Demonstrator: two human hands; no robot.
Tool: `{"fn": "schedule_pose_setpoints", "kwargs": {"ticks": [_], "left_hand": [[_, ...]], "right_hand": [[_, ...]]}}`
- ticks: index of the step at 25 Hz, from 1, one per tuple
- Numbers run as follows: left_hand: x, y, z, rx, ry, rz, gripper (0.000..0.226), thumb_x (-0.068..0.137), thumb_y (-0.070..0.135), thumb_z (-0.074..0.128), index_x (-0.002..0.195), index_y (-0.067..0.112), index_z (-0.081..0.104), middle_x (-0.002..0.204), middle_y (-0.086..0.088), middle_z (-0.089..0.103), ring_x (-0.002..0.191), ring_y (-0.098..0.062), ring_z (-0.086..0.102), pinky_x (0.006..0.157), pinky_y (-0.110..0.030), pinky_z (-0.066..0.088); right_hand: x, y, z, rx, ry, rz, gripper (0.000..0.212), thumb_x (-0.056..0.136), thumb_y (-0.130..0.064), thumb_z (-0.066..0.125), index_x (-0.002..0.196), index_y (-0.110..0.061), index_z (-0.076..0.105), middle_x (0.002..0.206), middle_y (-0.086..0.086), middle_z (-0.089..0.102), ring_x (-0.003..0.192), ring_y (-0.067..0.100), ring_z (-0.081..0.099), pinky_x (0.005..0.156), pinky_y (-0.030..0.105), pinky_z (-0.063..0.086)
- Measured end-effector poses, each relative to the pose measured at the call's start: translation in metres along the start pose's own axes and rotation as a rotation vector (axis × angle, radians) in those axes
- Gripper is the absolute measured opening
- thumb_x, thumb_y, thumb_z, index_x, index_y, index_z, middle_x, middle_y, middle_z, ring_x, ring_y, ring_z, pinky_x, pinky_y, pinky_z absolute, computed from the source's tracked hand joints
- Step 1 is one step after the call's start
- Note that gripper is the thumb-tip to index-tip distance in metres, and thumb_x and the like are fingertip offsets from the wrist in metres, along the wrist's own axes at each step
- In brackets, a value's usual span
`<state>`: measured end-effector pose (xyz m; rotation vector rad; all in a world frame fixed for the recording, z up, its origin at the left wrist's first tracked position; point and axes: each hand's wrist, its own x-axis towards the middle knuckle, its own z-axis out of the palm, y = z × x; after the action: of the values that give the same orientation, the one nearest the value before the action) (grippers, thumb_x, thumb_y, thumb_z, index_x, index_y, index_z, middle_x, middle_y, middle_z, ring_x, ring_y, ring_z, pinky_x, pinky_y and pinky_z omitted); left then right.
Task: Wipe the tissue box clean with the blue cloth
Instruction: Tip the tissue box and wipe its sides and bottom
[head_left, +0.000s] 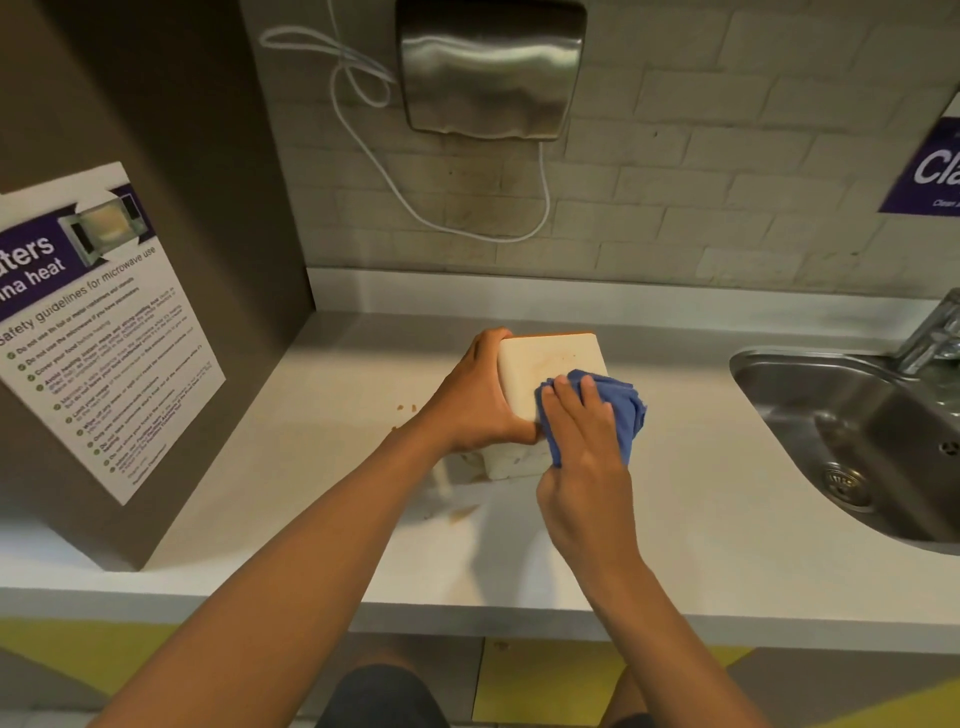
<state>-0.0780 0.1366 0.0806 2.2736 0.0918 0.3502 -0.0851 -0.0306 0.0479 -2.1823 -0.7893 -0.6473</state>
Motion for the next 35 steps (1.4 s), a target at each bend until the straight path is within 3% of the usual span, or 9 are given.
{"fn": "schedule_pose_setpoints", "kwargs": {"ticks": [9,15,18,20,21,27,29,32,35], "left_hand": [[-0.008,0.001,0.006,0.059,0.027,0.003,0.110,0.055,0.044,0.096,0.139,0.035,0.025,0.133,0.009,0.040,0.110,-0.014,0.052,0.083,-0.028,0.054],[-0.003,0.000,0.003,0.059,0.013,-0.003,0.108,0.054,0.042,0.094,0.138,0.035,0.027,0.131,0.009,0.043,0.109,-0.014,0.054,0.083,-0.029,0.052],[-0.005,0.001,0.005,0.078,0.024,-0.002,0.109,0.053,0.043,0.094,0.138,0.033,0.026,0.131,0.009,0.041,0.110,-0.014,0.052,0.084,-0.030,0.052],[-0.008,0.003,0.007,0.083,0.019,0.005,0.109,0.054,0.042,0.094,0.138,0.032,0.027,0.130,0.009,0.039,0.109,-0.014,0.051,0.082,-0.027,0.051],[-0.008,0.003,0.006,0.088,0.023,0.005,0.109,0.053,0.042,0.095,0.138,0.031,0.027,0.130,0.009,0.039,0.110,-0.014,0.051,0.082,-0.028,0.051],[-0.006,0.002,0.003,0.077,0.017,0.012,0.106,0.054,0.041,0.095,0.137,0.031,0.030,0.131,0.010,0.041,0.109,-0.015,0.052,0.087,-0.032,0.051],[-0.005,0.003,0.003,0.090,0.019,0.012,0.107,0.054,0.041,0.094,0.138,0.030,0.029,0.130,0.010,0.041,0.107,-0.015,0.053,0.084,-0.029,0.051],[-0.006,0.002,0.005,0.092,0.028,0.005,0.110,0.053,0.042,0.094,0.140,0.029,0.028,0.131,0.009,0.040,0.108,-0.015,0.052,0.082,-0.027,0.050],[-0.006,0.004,0.005,0.098,0.023,0.016,0.111,0.053,0.043,0.095,0.141,0.025,0.029,0.132,0.007,0.040,0.109,-0.015,0.051,0.085,-0.031,0.050]], "right_hand": [[0.056,0.007,-0.021,-0.005,0.006,0.099,0.037,0.084,0.011,0.048,0.115,-0.002,0.062,0.123,0.011,0.061,0.125,0.033,0.047,0.090,0.037,0.046],[0.019,0.011,-0.031,-0.029,-0.085,0.062,0.061,0.076,0.015,0.047,0.131,-0.011,0.056,0.141,0.004,0.049,0.138,0.025,0.035,0.106,0.031,0.032],[0.038,0.016,-0.041,0.012,-0.092,0.165,0.049,0.079,0.015,0.046,0.120,-0.008,0.060,0.129,0.013,0.059,0.123,0.039,0.049,0.082,0.035,0.048],[0.058,0.014,-0.037,-0.095,-0.094,0.172,0.035,0.082,0.008,0.045,0.109,-0.009,0.058,0.118,0.015,0.060,0.108,0.044,0.054,0.058,0.031,0.027],[0.066,0.011,-0.032,-0.153,-0.089,0.151,0.032,0.081,0.006,0.043,0.106,-0.008,0.057,0.114,0.015,0.060,0.103,0.044,0.055,0.051,0.033,0.035],[0.050,-0.005,-0.027,-0.041,-0.166,-0.042,0.049,0.073,-0.002,0.040,0.116,-0.003,0.063,0.119,0.009,0.060,0.117,0.026,0.051,0.099,0.030,0.043],[0.041,0.003,-0.041,-0.019,-0.145,0.021,0.049,0.074,0.007,0.046,0.116,-0.007,0.064,0.124,0.009,0.060,0.118,0.025,0.051,0.094,0.022,0.041],[0.058,0.006,-0.045,-0.105,-0.117,0.189,0.031,0.084,0.001,0.045,0.107,-0.010,0.063,0.112,0.015,0.062,0.095,0.042,0.059,0.070,0.041,0.052],[0.083,-0.009,-0.028,-0.183,-0.115,0.056,0.030,0.078,-0.009,0.030,0.088,-0.007,0.059,0.091,0.009,0.058,0.081,0.033,0.057,0.058,0.033,0.036]]}}
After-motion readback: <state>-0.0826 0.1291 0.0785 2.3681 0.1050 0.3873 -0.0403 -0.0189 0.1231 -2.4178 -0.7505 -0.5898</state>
